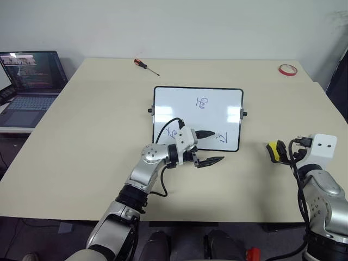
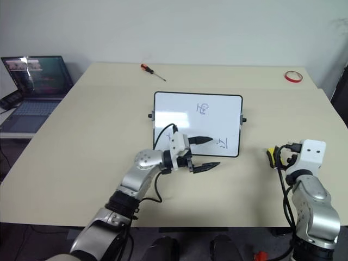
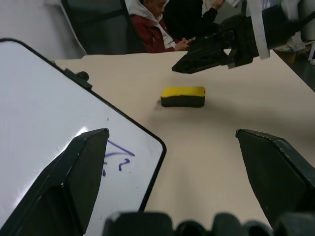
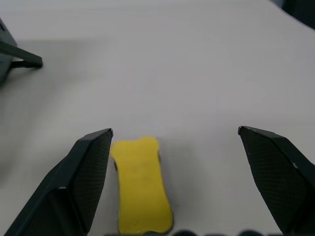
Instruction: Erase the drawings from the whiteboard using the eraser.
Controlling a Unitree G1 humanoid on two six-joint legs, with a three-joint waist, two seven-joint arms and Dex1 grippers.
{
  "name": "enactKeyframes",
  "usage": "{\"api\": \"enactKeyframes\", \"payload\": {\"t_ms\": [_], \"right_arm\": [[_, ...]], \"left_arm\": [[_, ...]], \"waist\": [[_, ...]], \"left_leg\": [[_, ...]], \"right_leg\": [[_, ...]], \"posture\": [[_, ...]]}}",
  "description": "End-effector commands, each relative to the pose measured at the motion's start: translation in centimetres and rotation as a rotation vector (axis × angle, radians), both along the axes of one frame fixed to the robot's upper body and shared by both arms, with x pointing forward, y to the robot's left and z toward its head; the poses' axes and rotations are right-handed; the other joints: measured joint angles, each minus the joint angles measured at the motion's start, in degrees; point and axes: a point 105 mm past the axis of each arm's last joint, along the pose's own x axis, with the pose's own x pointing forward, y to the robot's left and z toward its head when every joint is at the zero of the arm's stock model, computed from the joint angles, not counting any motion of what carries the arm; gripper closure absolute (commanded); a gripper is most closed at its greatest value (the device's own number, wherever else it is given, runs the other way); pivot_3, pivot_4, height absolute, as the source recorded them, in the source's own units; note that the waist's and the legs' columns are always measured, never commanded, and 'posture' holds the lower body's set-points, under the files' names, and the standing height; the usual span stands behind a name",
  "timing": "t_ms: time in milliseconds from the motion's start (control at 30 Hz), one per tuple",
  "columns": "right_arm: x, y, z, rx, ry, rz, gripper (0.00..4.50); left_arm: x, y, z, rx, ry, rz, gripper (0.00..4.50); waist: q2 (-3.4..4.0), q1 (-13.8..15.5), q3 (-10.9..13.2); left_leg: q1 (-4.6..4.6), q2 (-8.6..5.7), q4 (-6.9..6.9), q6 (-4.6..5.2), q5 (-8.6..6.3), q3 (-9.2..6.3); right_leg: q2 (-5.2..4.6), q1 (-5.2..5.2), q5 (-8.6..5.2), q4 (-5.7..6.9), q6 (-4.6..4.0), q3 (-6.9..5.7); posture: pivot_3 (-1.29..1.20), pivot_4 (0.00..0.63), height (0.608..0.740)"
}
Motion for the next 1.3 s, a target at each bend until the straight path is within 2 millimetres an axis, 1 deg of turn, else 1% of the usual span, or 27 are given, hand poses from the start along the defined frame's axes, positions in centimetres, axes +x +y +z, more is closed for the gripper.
{"api": "enactKeyframes", "payload": {"t_ms": [33,200,333,533,800,967,1033,1300], "right_arm": [[0.3,0.0,0.3,-0.061,0.008,0.039,0.02],[0.5,0.0,0.0,-0.051,0.015,0.056,0.02],[0.6,0.4,-0.9,-0.032,0.043,0.089,0.02],[0.9,0.5,-1.2,-0.029,0.057,0.103,0.02],[1.3,0.6,-1.3,-0.015,0.069,0.107,0.02],[1.5,0.8,-1.7,0.003,0.078,0.114,0.02],[1.6,1.0,-1.8,0.01,0.081,0.118,0.02],[1.6,1.1,-2.3,0.035,0.096,0.117,0.02]], "left_arm": [[0.0,-0.7,1.3,-0.012,-0.09,-0.006,0.0],[-0.1,-0.7,1.1,0.001,-0.1,-0.005,0.0],[-0.2,-0.5,1.2,0.002,-0.095,-0.001,0.0],[-0.2,-0.2,1.3,0.009,-0.091,0.006,0.0],[-1.8,-0.1,0.8,0.015,-0.012,-0.066,0.0],[-2.0,-0.2,1.2,-0.005,0.014,-0.066,0.0],[-2.3,-0.2,1.0,-0.006,0.042,-0.078,0.0],[-2.7,0.0,0.4,0.025,0.052,-0.081,0.0]], "waist": [[0.0,0.0,0.0],[0.0,-0.1,0.0],[0.0,-0.1,0.0],[0.0,-0.1,0.0],[0.01,-0.1,0.0],[0.01,0.0,0.0],[0.01,-0.1,0.0],[0.01,-0.1,0.0]], "left_leg": [[0.0,-0.01,0.0,0.0,0.0,0.0],[0.01,0.01,0.0,0.0,0.0,0.02],[0.01,0.01,0.01,0.0,0.0,0.01],[0.01,0.01,0.01,0.0,0.0,0.01],[0.02,0.02,0.02,0.0,0.0,0.01],[0.01,0.02,0.02,0.0,0.0,0.0],[0.02,0.02,0.02,0.0,0.0,0.01],[0.02,0.02,0.02,0.0,0.0,0.01]], "right_leg": [[0.0,0.0,0.0,-0.01,0.0,0.0],[0.01,-0.03,0.0,0.04,0.0,0.03],[0.01,-0.03,0.0,0.04,0.0,0.02],[0.01,-0.03,0.0,0.04,0.0,0.02],[0.01,-0.03,0.0,0.06,0.0,0.03],[0.01,-0.02,0.0,0.06,0.0,0.02],[0.01,-0.03,0.0,0.06,0.0,0.03],[0.01,-0.02,0.0,0.07,0.0,0.03]], "posture": [[0.0,0.15,0.74],[0.0,0.15,0.74],[0.0,0.15,0.74],[0.0,0.15,0.74],[0.0,0.15,0.74],[0.0,0.15,0.74],[0.0,0.15,0.74],[0.0,0.15,0.74]]}}
